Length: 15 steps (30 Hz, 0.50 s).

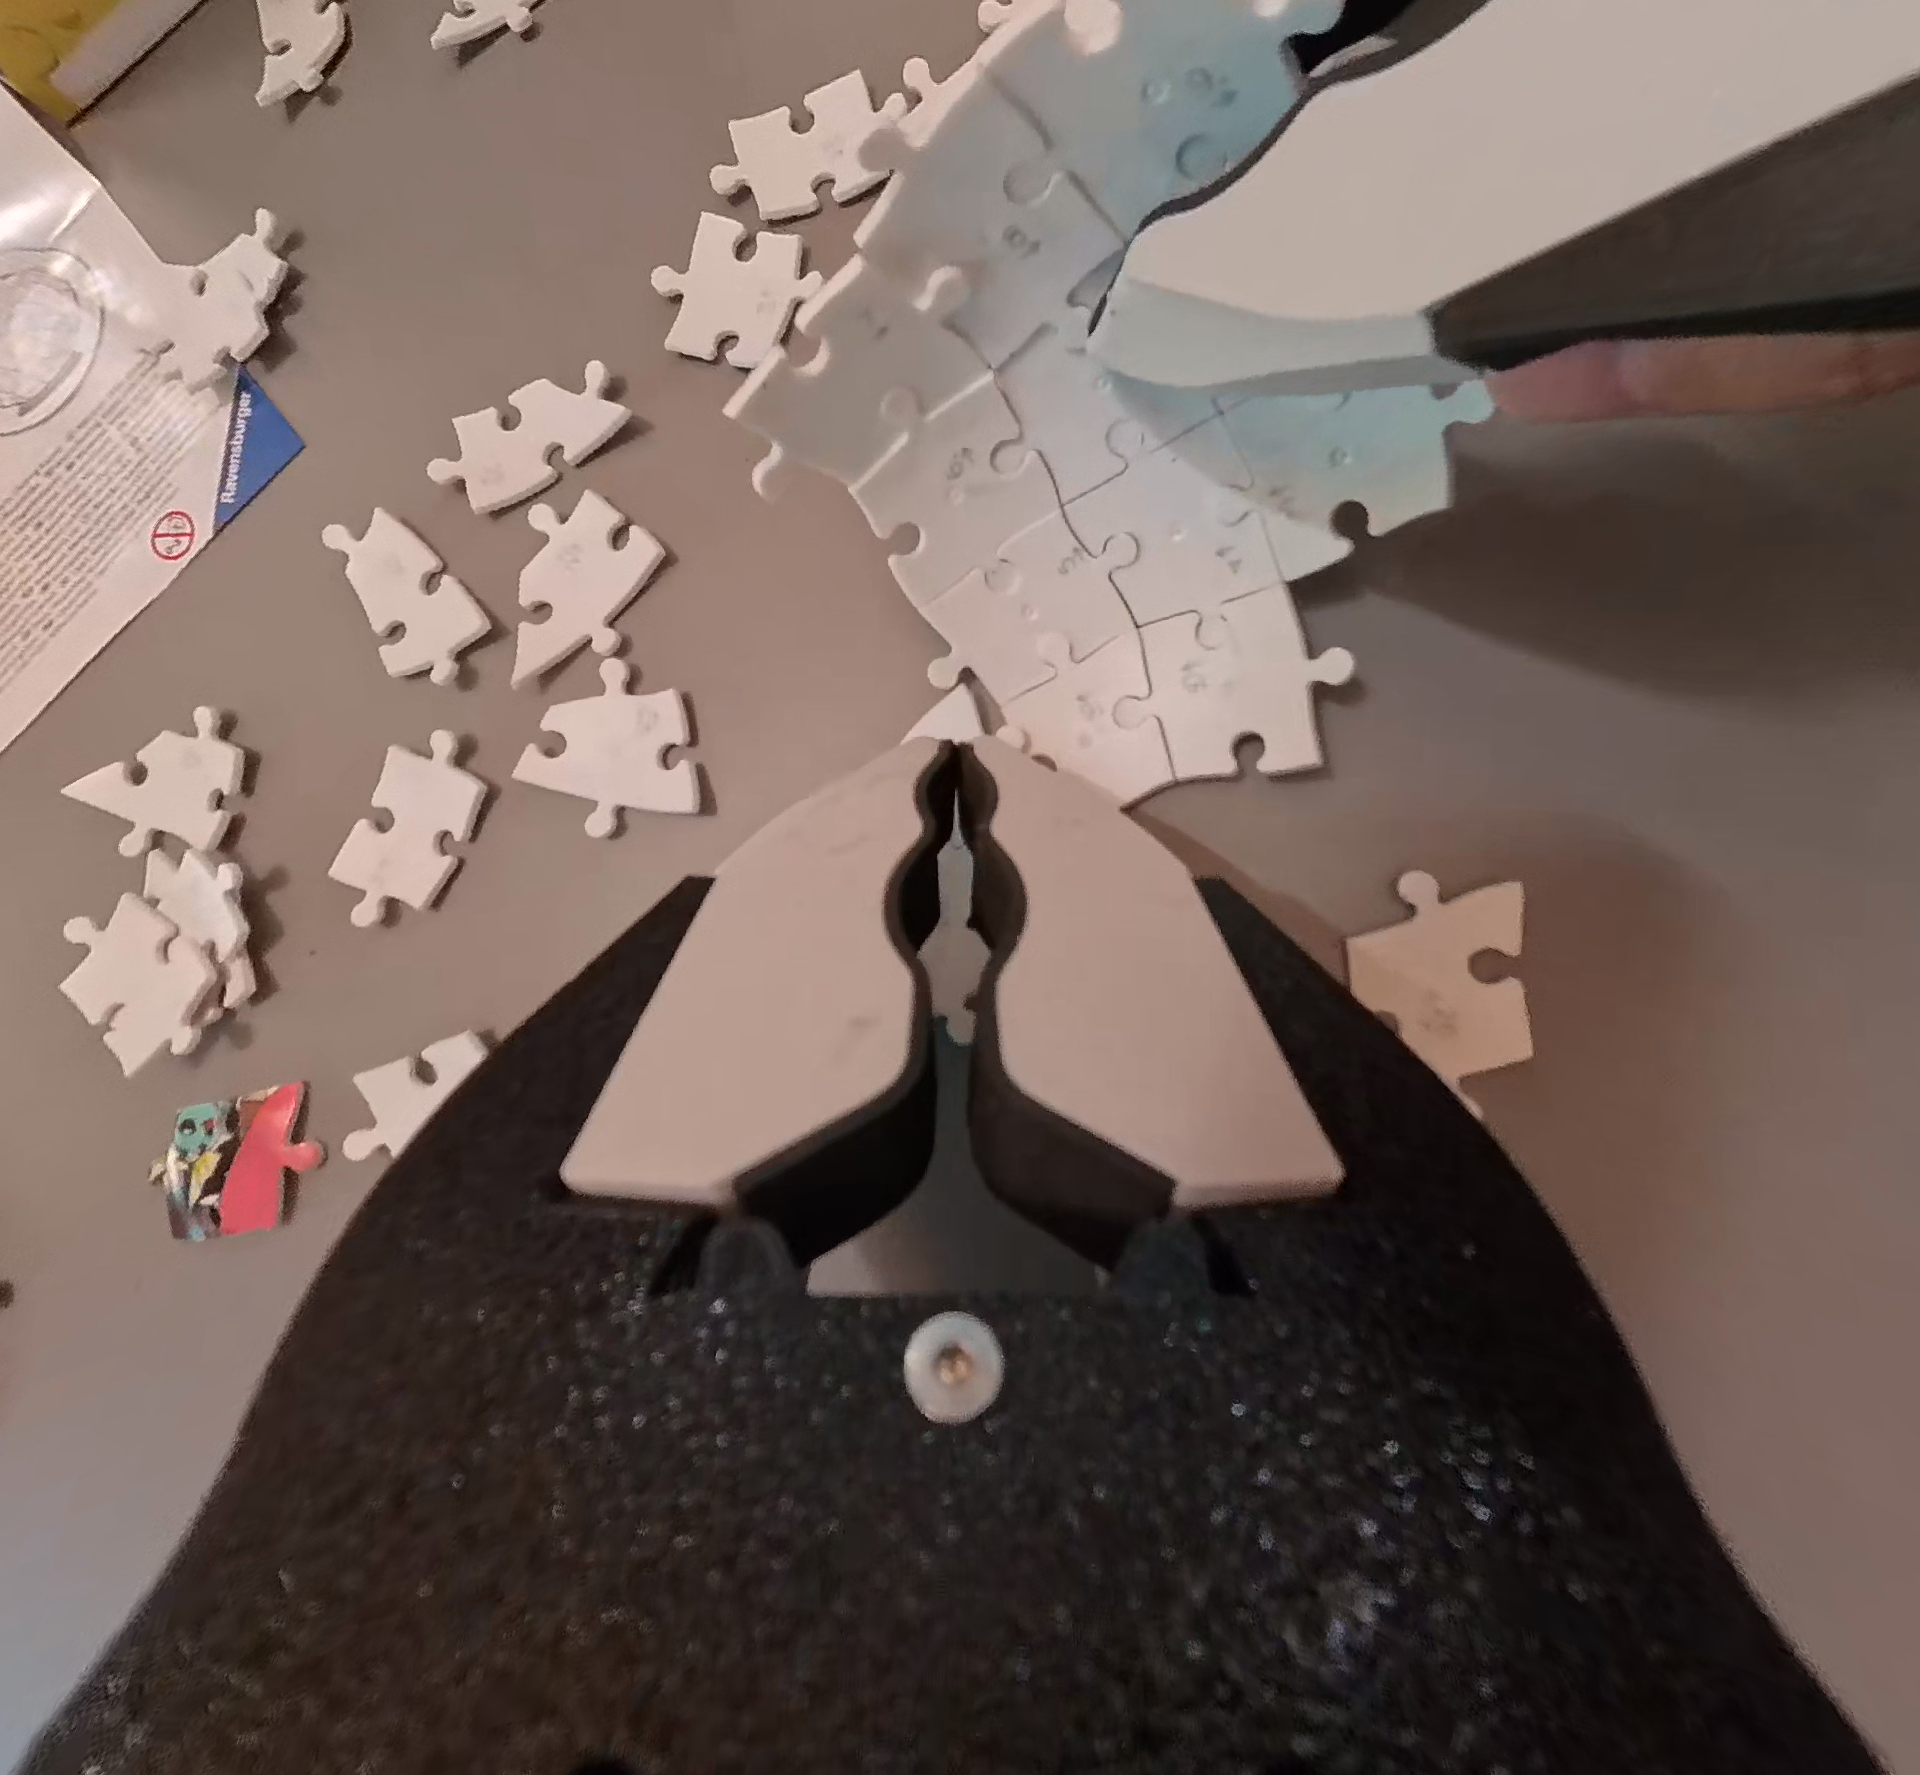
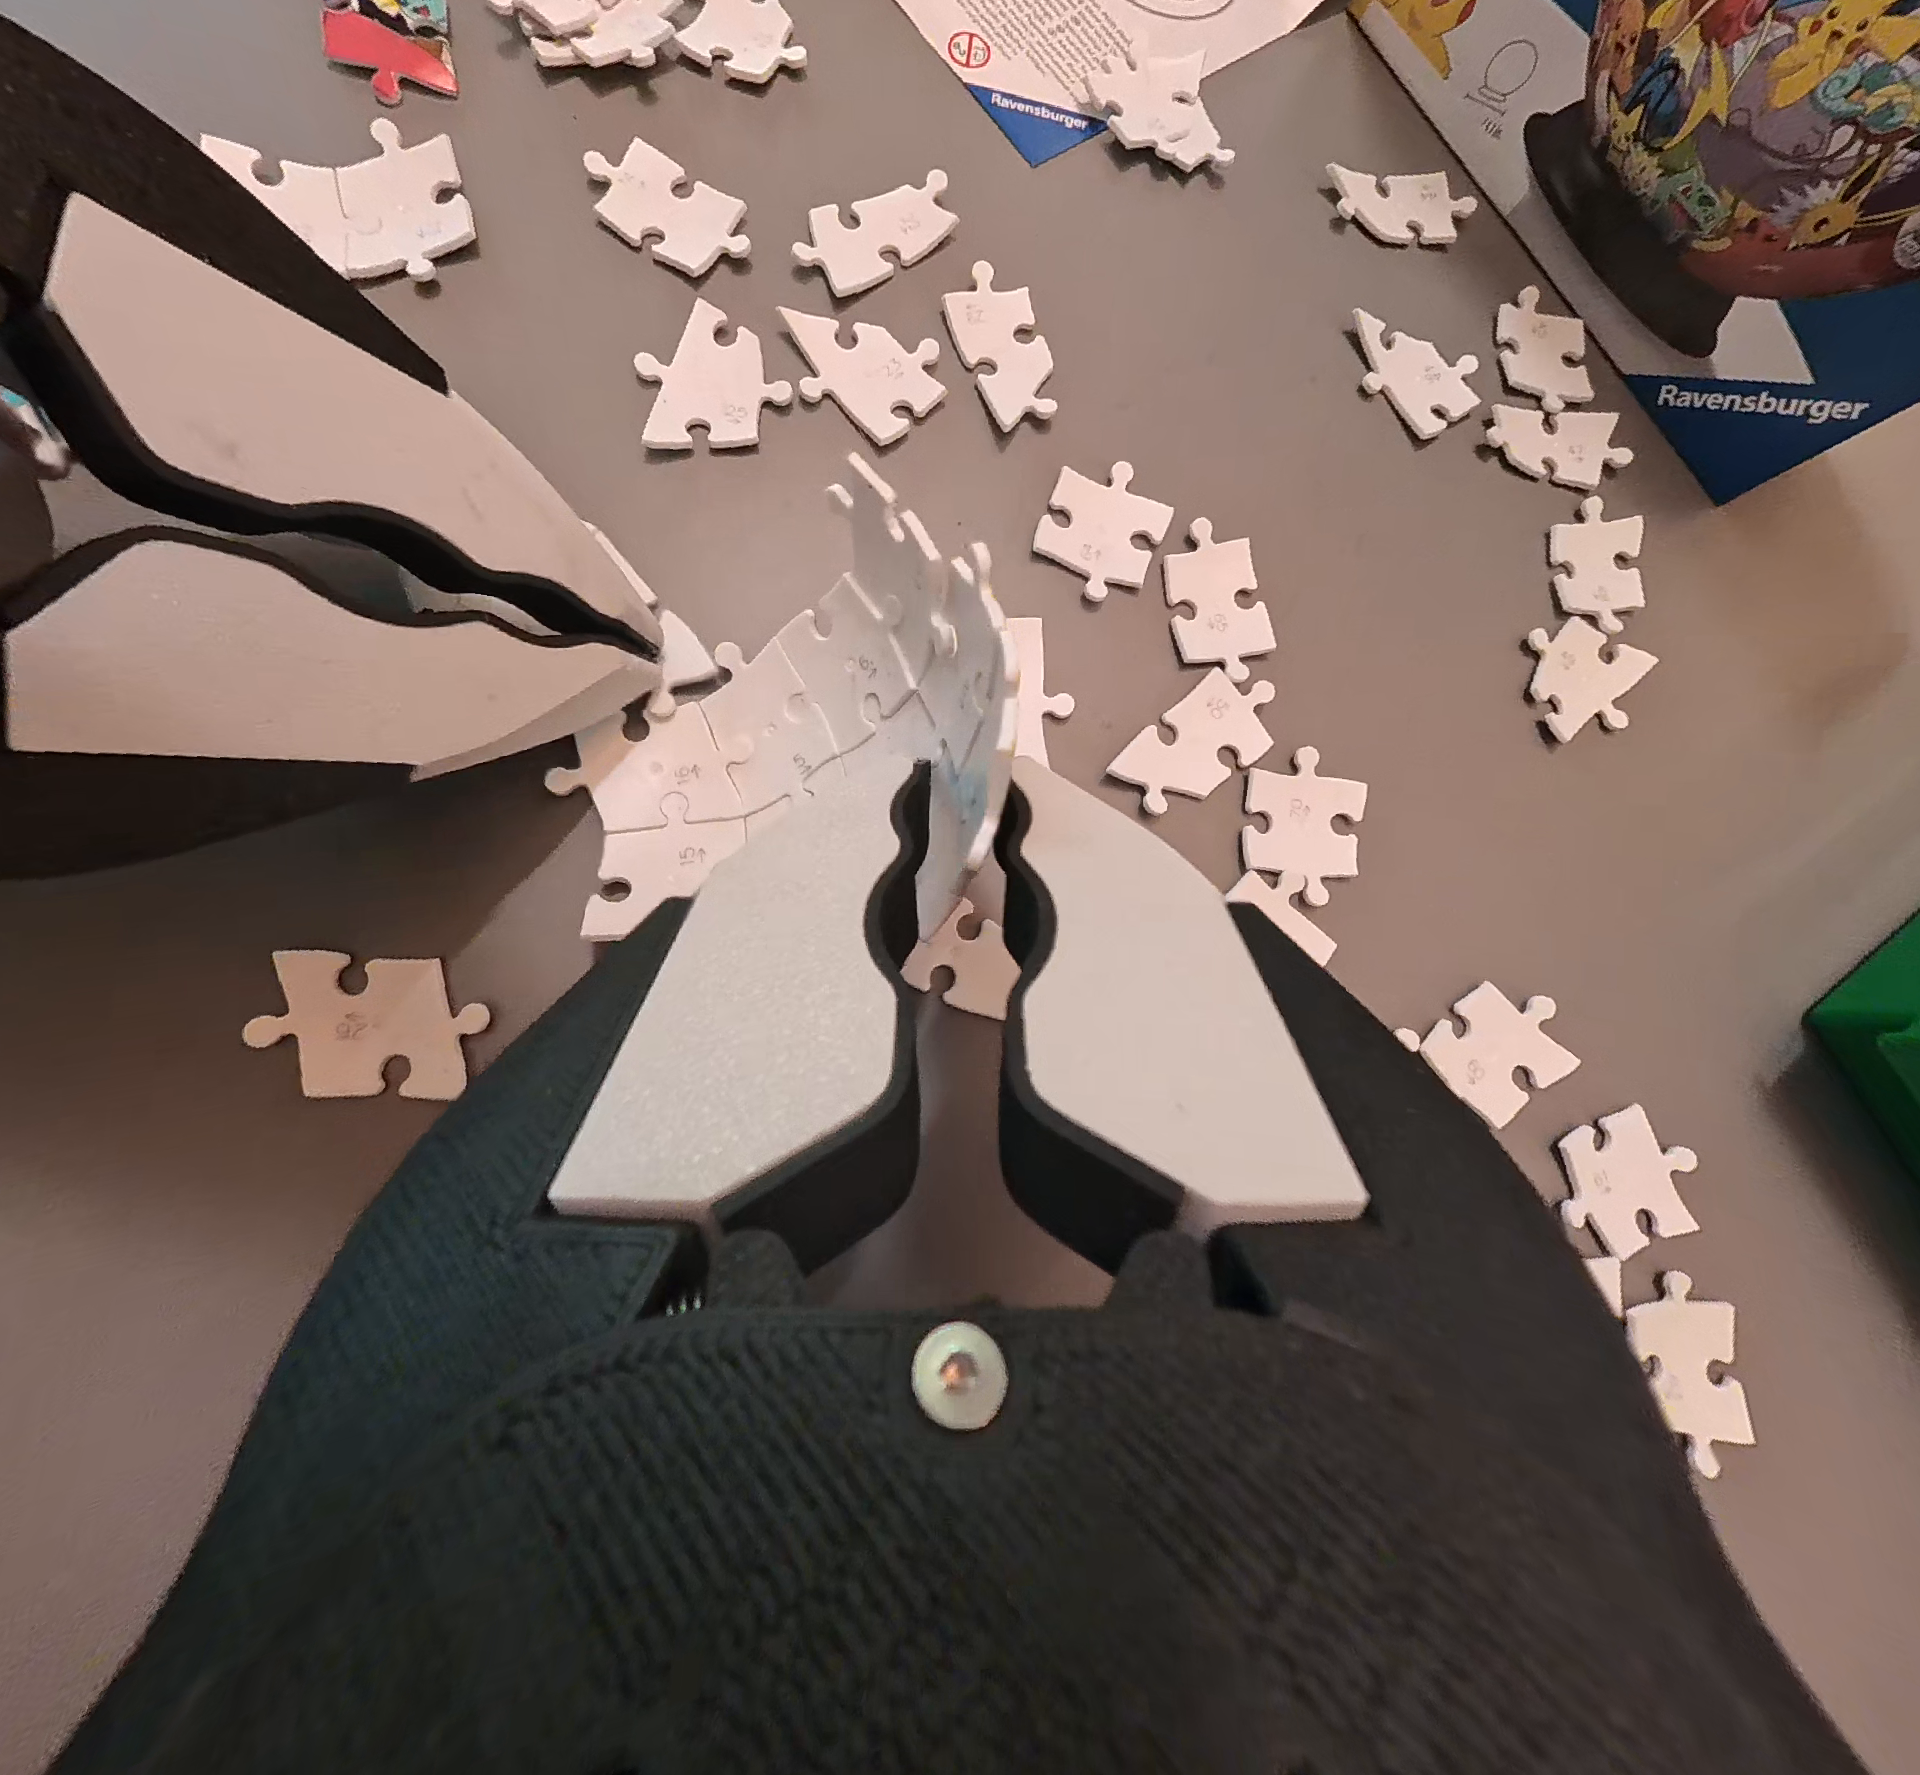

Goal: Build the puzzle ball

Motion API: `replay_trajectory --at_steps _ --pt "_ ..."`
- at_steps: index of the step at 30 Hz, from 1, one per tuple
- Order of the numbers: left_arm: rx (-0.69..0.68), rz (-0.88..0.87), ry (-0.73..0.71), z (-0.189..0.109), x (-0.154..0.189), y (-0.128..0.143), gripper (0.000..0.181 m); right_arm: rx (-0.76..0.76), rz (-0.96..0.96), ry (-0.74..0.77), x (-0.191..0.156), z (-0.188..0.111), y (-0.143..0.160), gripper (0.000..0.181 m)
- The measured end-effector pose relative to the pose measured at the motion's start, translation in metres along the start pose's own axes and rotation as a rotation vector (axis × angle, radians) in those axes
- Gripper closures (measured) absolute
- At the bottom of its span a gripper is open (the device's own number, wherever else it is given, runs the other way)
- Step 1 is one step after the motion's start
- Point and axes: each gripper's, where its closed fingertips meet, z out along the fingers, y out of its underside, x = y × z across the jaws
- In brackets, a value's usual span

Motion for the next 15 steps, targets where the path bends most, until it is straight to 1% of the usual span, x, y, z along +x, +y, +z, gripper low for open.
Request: replay_trajectory --at_steps 4,12,15 --pt "-0.001 0.022 0.003 -0.0008 -0.0003 0.0014 0.181 0.0 -0.006 0.006 0.001 0.0005 0.0006 0.169" --pt "-0.011 0.148 0.006 -0.0015 0.0034 0.0001 0.181 0.012 -0.009 0.012 0.0025 0.0 -0.0012 0.17" --pt "-0.016 0.161 0.019 -0.0013 0.0033 0.0 0.181 0.02 -0.021 0.01 0.002 -0.0003 -0.0024 0.17"
